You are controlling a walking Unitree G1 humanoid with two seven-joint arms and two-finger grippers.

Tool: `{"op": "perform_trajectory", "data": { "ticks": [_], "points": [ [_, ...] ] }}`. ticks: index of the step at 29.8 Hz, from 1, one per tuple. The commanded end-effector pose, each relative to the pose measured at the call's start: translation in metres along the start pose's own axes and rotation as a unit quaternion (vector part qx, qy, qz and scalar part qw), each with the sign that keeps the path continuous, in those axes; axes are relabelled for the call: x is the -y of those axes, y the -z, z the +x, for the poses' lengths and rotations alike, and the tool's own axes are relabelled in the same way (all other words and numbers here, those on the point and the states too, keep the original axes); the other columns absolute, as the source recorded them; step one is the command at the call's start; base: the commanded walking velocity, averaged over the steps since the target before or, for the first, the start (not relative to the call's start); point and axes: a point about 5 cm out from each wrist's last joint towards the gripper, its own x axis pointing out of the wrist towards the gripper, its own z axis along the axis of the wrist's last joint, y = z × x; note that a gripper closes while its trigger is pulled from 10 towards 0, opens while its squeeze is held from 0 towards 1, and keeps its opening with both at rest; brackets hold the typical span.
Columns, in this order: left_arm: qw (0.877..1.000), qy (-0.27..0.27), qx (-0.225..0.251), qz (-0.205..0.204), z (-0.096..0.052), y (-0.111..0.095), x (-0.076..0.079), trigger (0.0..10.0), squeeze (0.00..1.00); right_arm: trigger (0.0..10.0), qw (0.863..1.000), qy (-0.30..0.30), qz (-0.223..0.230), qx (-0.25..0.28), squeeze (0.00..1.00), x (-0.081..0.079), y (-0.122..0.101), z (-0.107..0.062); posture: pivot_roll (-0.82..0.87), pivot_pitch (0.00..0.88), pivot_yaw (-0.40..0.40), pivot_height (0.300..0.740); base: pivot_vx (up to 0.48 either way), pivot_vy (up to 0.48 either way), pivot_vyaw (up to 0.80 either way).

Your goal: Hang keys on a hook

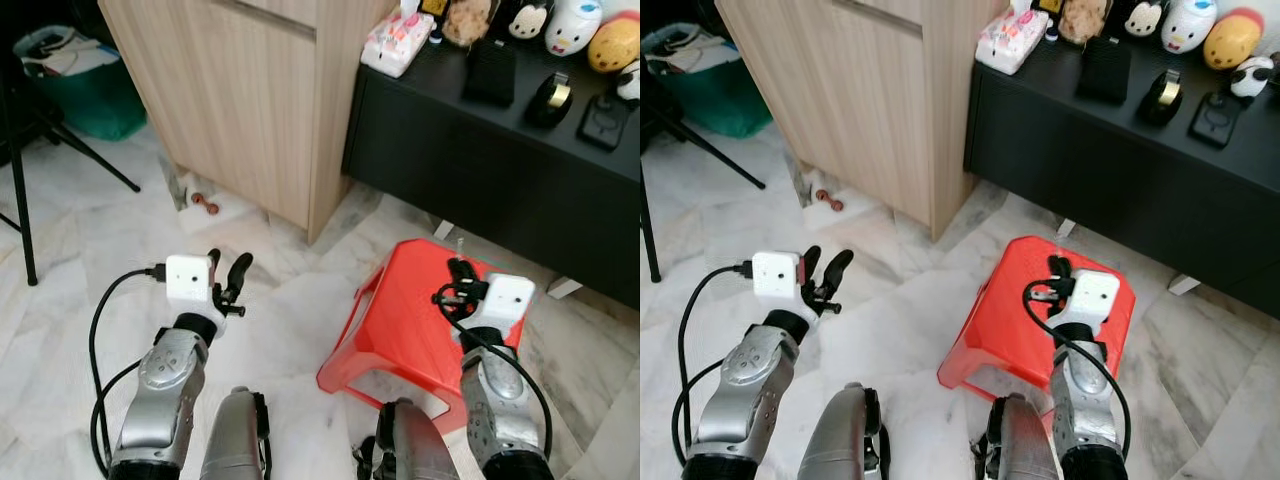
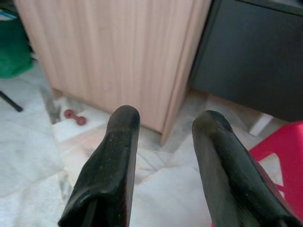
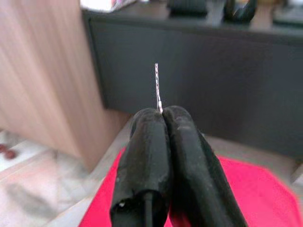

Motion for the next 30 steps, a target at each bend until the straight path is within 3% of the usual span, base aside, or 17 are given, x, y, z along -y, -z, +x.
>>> {"op": "perform_trajectory", "data": {
  "ticks": [1,6,20,30],
  "points": [
    [1.0,-0.015,-0.014,0.001,-0.007,0.012,-0.004,10.0,0.0,10.0,1.0,0.017,-0.004,-0.012,0.0,0.007,0.004,-0.004,0.15,0.129,-0.073,0.635,0.0,0.0,0.0],
    [1.0,-0.025,-0.012,-0.005,-0.01,0.018,-0.005,10.0,0.0,10.0,1.0,0.021,-0.003,-0.019,0.0,0.006,0.004,-0.001,0.15,0.109,-0.074,0.635,0.0,0.0,0.0],
    [1.0,-0.021,0.011,-0.005,0.0,0.013,-0.005,10.0,0.0,10.0,0.999,0.018,0.006,-0.032,0.0,-0.002,0.004,0.007,0.15,0.06,-0.059,0.635,0.0,0.0,0.0],
    [1.0,-0.011,0.018,-0.007,0.005,0.011,-0.003,10.0,0.0,10.0,0.999,0.017,0.004,-0.042,0.0,-0.005,0.008,0.008,0.15,0.036,-0.053,0.635,-0.274,0.0,0.0]
  ]
}}
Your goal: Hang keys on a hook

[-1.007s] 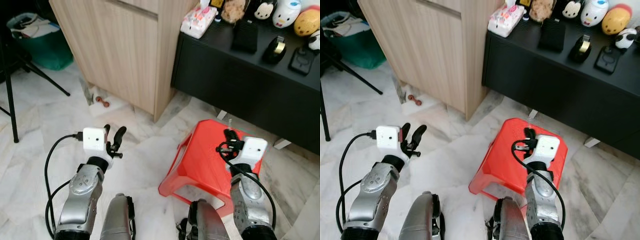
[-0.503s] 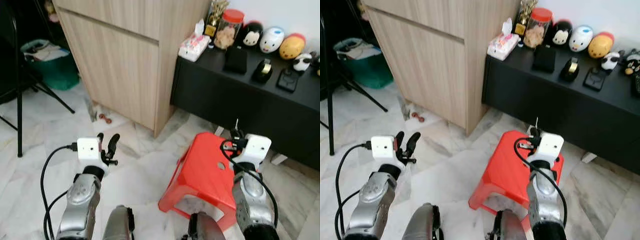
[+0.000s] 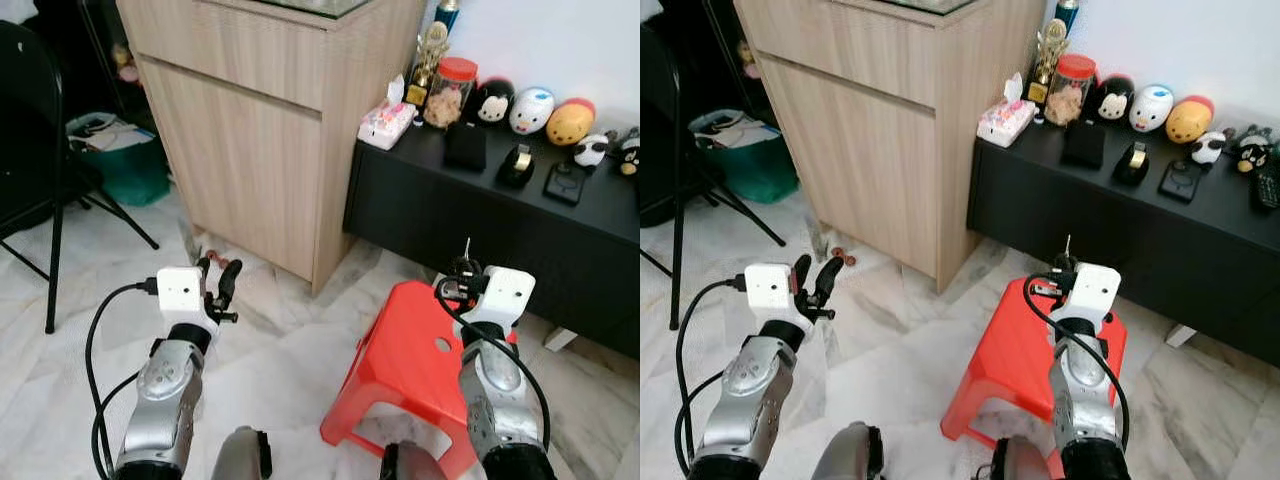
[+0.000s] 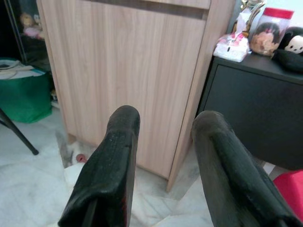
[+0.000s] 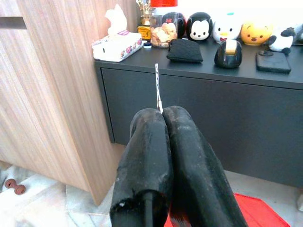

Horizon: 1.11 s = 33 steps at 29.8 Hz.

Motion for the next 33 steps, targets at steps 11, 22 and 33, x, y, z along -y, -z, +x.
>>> {"op": "perform_trajectory", "data": {
  "ticks": [11,22,33],
  "points": [
    [1.0,0.008,0.007,0.0,0.002,-0.001,0.002,10.0,0.0,10.0,1.0,0.0,-0.006,-0.023,0.0,0.001,0.006,0.001,0.15,0.053,-0.055,0.635,-0.318,0.0,0.0],
    [1.0,0.005,0.006,-0.002,0.0,0.001,0.001,10.0,0.0,10.0,0.999,0.008,-0.013,-0.03,0.0,0.005,0.008,0.003,0.15,0.067,-0.059,0.635,-0.321,0.0,0.0],
    [0.999,-0.01,-0.037,0.015,-0.007,0.019,-0.009,10.0,0.0,10.0,0.999,0.006,-0.011,-0.032,0.0,0.003,0.008,0.004,0.15,0.075,-0.06,0.635,-0.11,0.0,0.0]
  ]
}}
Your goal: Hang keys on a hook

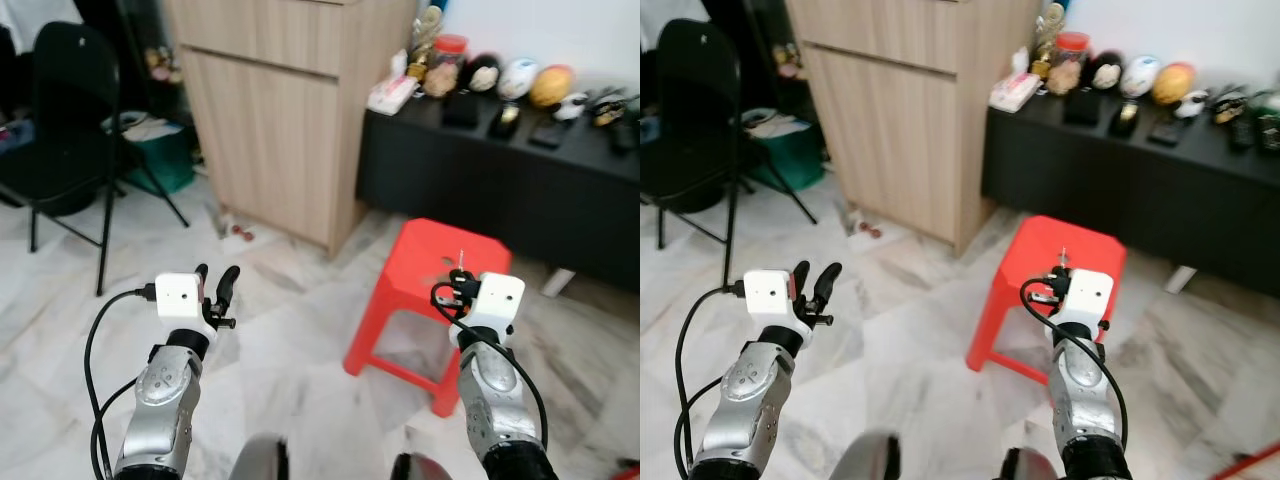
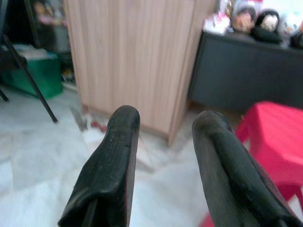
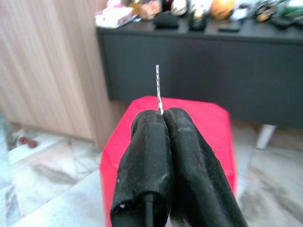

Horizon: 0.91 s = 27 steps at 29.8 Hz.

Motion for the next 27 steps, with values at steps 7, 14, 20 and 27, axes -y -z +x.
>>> {"op": "perform_trajectory", "data": {
  "ticks": [7,14,20,27],
  "points": [
    [0.99,-0.014,-0.138,0.026,-0.025,0.06,-0.016,10.0,0.0,10.0,1.0,-0.003,-0.002,0.001,0.0,-0.001,-0.001,0.002,0.16,0.077,-0.06,0.635,0.0,0.0,0.0],
    [0.966,-0.051,-0.253,0.018,-0.061,0.111,-0.03,10.0,0.0,10.0,0.996,-0.003,-0.025,-0.089,0.0,0.01,0.035,-0.006,0.16,0.078,-0.065,0.635,0.0,0.0,0.0],
    [0.959,-0.064,-0.277,0.013,-0.074,0.123,-0.032,10.0,0.0,10.0,0.991,0.019,-0.016,-0.131,0.0,0.025,0.052,-0.015,0.17,0.079,-0.07,0.635,0.0,0.0,0.0],
    [0.97,-0.059,-0.235,0.015,-0.06,0.114,-0.031,10.0,0.0,10.0,0.994,-0.004,-0.019,-0.11,0.0,0.018,0.045,-0.008,0.16,0.077,-0.062,0.688,0.0,0.0,0.0]
  ]
}}
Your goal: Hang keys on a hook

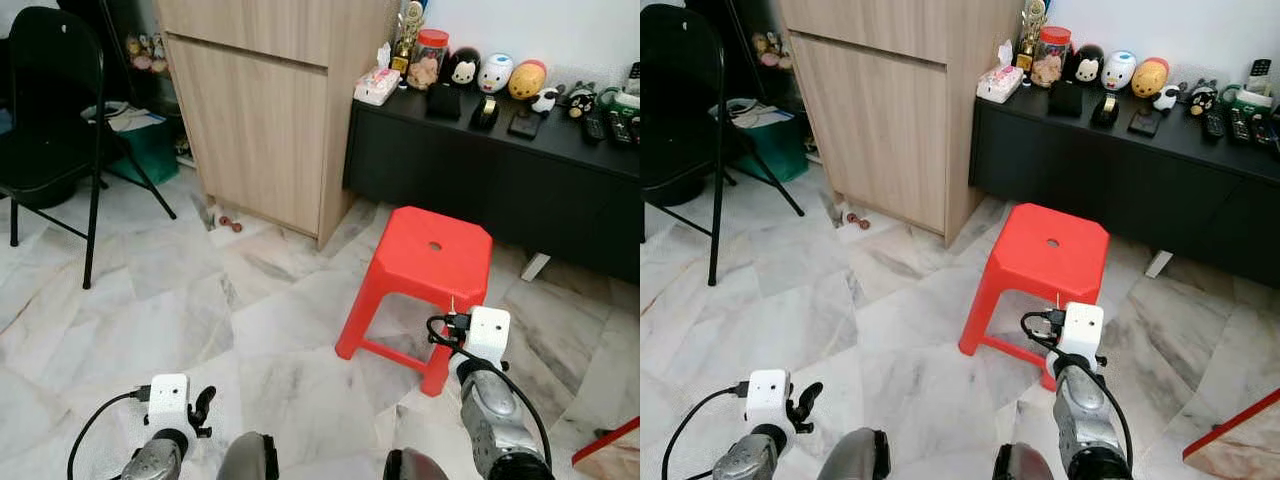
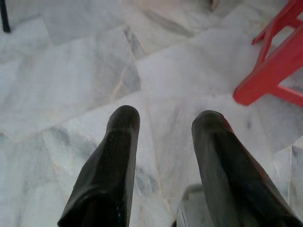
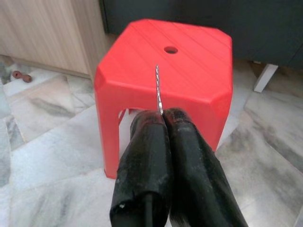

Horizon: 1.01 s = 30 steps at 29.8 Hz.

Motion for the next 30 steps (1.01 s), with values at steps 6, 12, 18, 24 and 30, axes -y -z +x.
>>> {"op": "perform_trajectory", "data": {
  "ticks": [6,12,18,24,30],
  "points": [
    [0.999,0.013,0.033,0.018,0.007,-0.016,0.004,10.0,0.0,10.0,1.0,-0.011,0.002,0.025,0.0,-0.001,-0.015,0.006,0.16,0.07,-0.06,0.728,0.0,0.0,0.0],
    [0.997,0.022,0.074,0.021,0.012,-0.035,0.008,10.0,0.0,10.0,0.999,-0.02,0.0,0.04,0.0,-0.002,-0.026,0.01,0.15,0.06,-0.059,0.74,0.0,0.0,0.0],
    [0.992,0.029,0.124,0.024,0.017,-0.06,0.012,10.0,0.0,10.0,0.998,-0.023,-0.006,0.057,0.0,-0.001,-0.038,0.013,0.15,0.045,-0.062,0.74,0.0,0.0,0.0],
    [0.987,0.033,0.158,0.023,0.017,-0.077,0.016,10.0,0.0,10.0,0.998,-0.024,-0.004,0.062,0.0,-0.001,-0.04,0.013,0.15,0.037,-0.065,0.74,0.0,0.0,0.0],
    [0.988,0.044,0.146,0.025,0.018,-0.072,0.023,10.0,0.0,10.0,0.999,-0.004,0.008,0.039,0.0,0.001,-0.027,0.01,0.15,0.038,-0.068,0.74,0.0,0.0,0.0]
  ]
}}
